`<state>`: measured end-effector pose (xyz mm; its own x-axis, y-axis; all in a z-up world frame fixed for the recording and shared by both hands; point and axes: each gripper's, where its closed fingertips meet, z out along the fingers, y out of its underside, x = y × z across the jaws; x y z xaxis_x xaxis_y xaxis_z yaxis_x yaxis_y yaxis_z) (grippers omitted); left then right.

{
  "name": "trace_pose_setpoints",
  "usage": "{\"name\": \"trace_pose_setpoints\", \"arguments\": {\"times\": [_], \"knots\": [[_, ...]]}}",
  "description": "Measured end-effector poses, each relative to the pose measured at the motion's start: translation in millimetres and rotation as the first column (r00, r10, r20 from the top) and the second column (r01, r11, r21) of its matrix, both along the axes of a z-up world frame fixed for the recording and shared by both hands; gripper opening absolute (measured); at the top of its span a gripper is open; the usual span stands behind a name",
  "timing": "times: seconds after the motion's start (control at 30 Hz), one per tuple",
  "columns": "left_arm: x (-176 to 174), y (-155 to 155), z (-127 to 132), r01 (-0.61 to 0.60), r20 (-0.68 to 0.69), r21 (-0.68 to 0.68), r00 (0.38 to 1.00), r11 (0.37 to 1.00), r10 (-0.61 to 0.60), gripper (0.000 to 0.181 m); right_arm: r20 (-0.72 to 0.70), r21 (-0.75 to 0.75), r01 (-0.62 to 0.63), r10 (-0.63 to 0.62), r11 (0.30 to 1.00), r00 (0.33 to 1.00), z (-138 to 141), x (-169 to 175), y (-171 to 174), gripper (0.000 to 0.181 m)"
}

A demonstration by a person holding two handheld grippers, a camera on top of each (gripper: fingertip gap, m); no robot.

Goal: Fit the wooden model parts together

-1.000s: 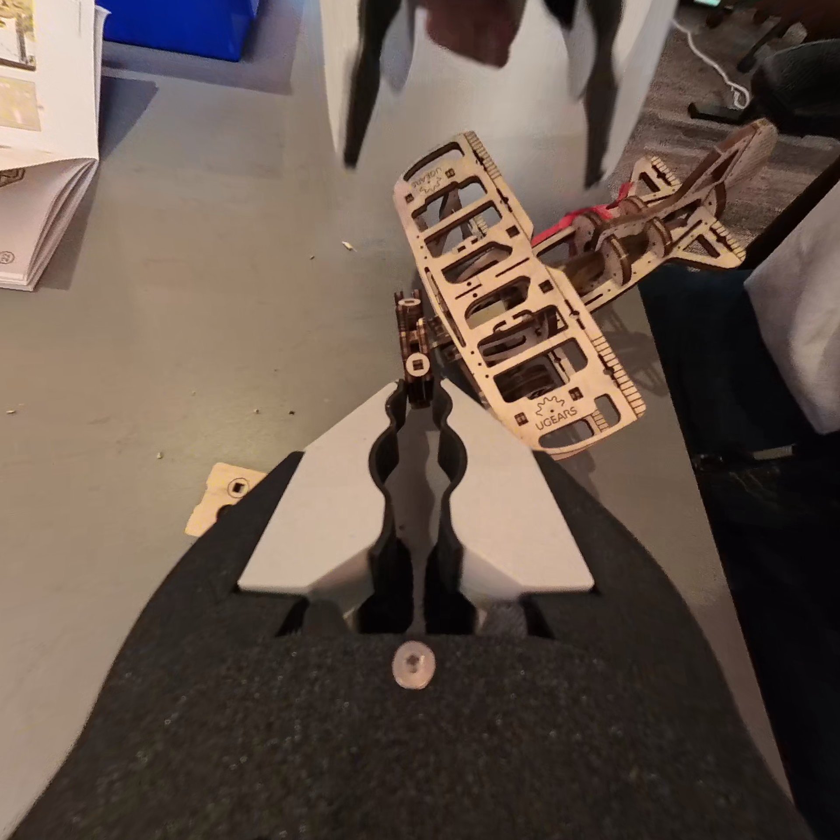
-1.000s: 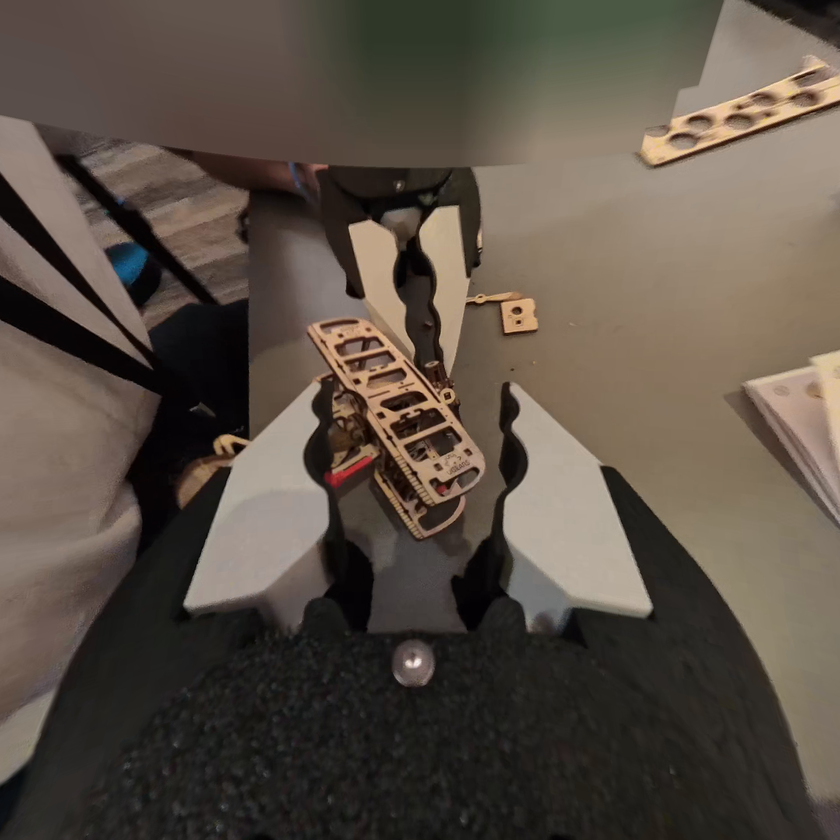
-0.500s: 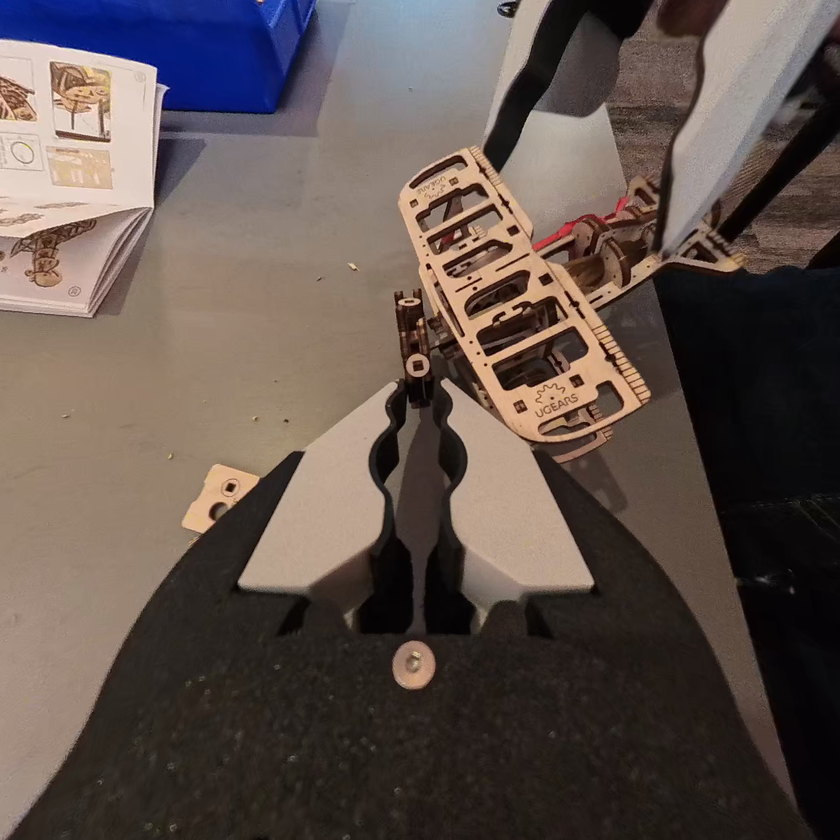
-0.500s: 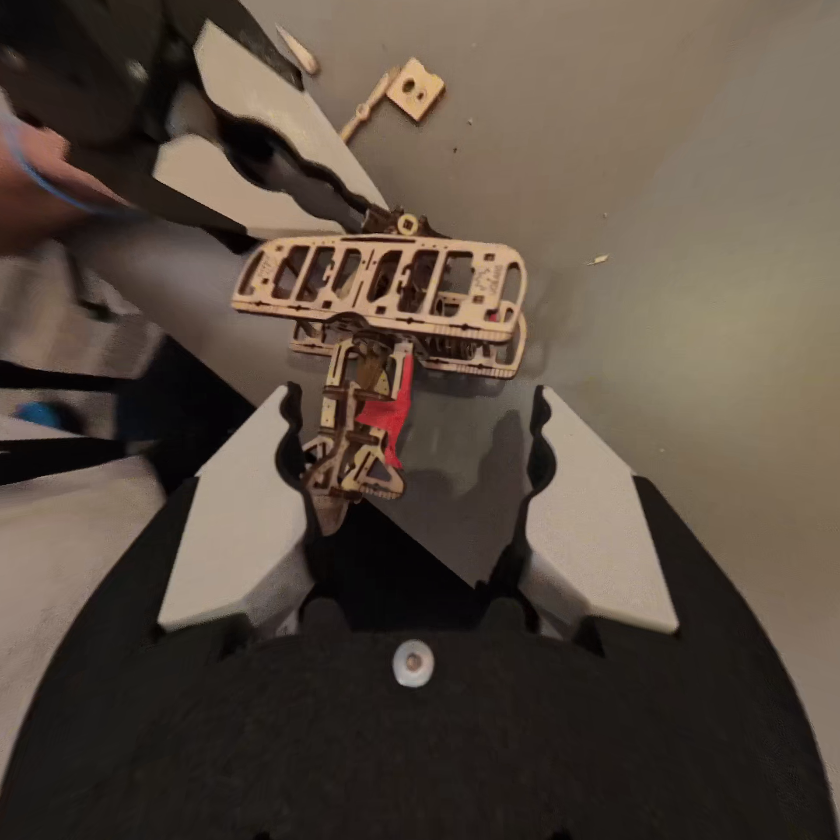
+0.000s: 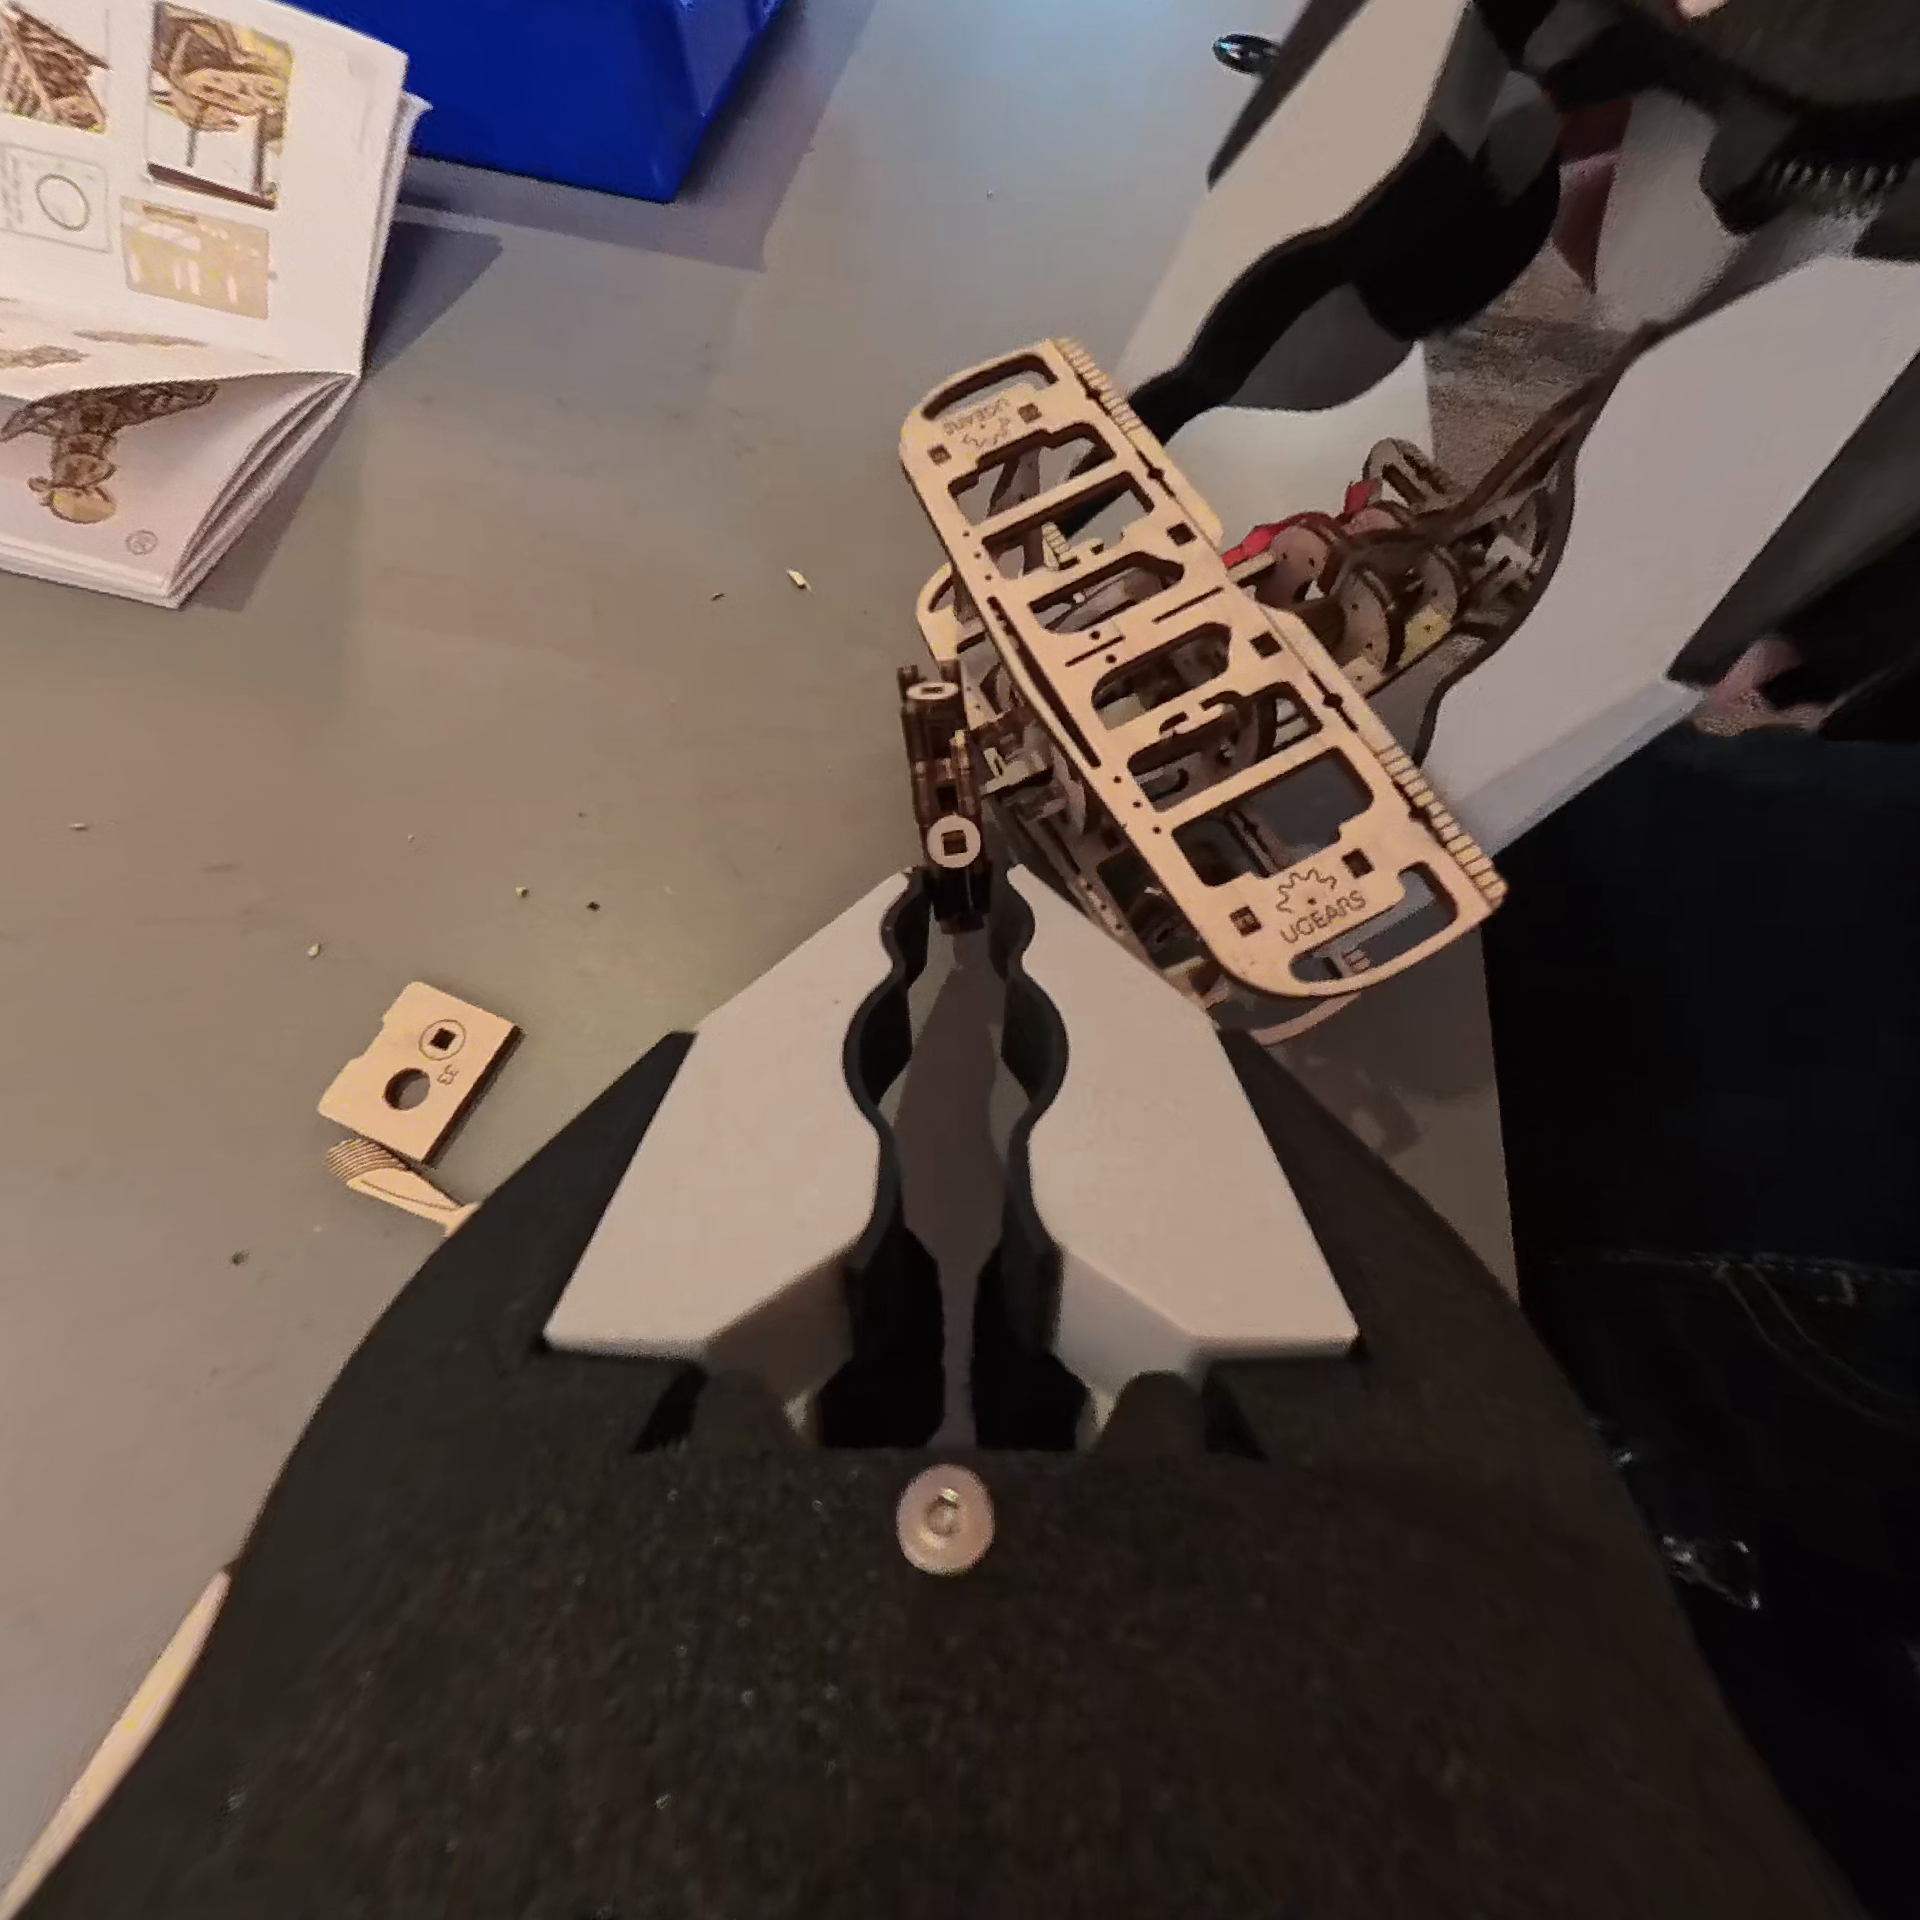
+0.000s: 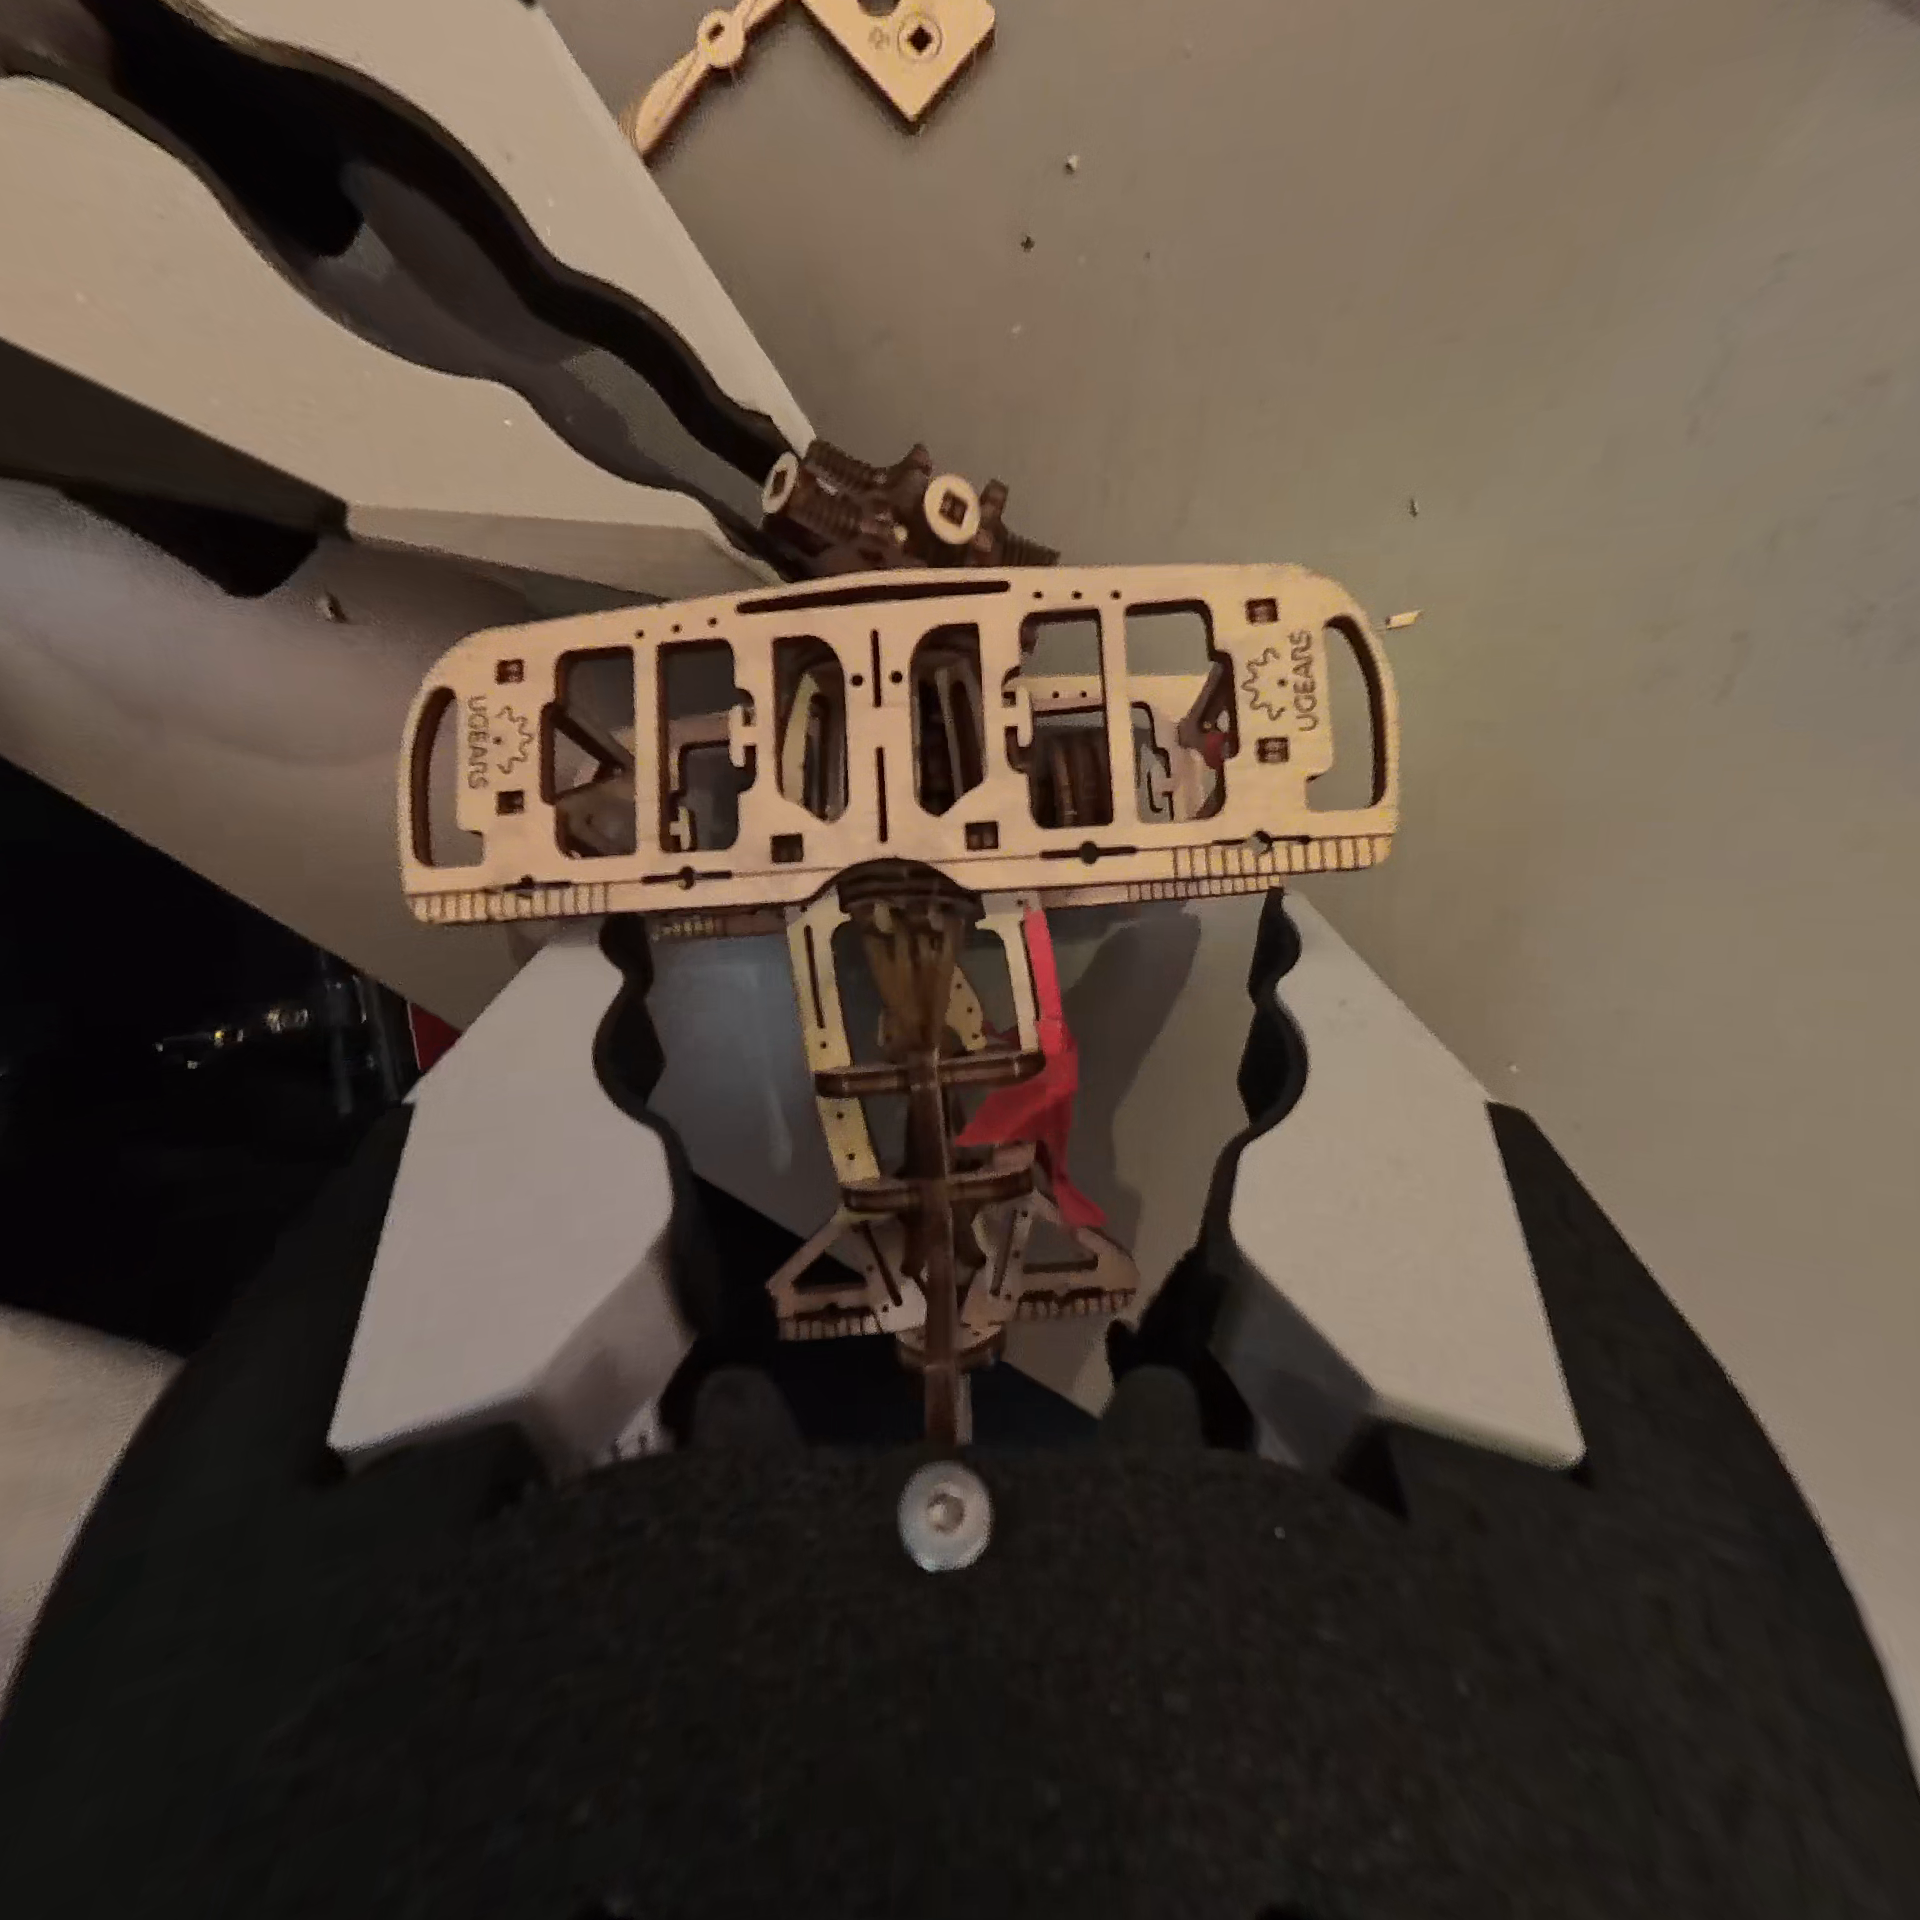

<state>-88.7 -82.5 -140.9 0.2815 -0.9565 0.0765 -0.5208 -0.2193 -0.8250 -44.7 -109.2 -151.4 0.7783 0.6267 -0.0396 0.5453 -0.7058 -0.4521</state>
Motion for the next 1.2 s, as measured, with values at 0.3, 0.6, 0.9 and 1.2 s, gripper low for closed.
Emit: {"name": "trace_pose_setpoints", "arguments": {"times": [0.3, 0.6, 0.9, 1.2], "knots": [[-2.6, 5.4, 3.8, -0.06, -0.021, 0.03, 0.998, 0.998, 0.06, 0.008, -0.05, 0.035, 0.046, -0.044, 0.998, 0.998, 0.1, -7.9, 0.2, 0.097], [-5.0, 9.0, -0.6, -0.075, -0.02, -0.039, 0.997, 0.996, 0.074, 0.008, -0.065, 0.061, 0.047, -0.044, 0.997, 0.997, 4.7, -11.0, 0.7, 0.088], [-4.1, 7.9, -3.2, -0.07, -0.015, -0.048, 0.998, 0.996, 0.069, 0.008, -0.131, 0.078, 0.057, -0.046, 0.995, 0.99, 12.9, -4.0, -3.8, 0.064], [-6.2, 10.4, 1.6, -0.084, 0.005, -0.035, 0.996, 0.996, 0.084, 0.008, -0.135, 0.14, 0.054, -0.035, 0.989, 0.99, 11.2, -5.8, -1.7, 0.06]]}}
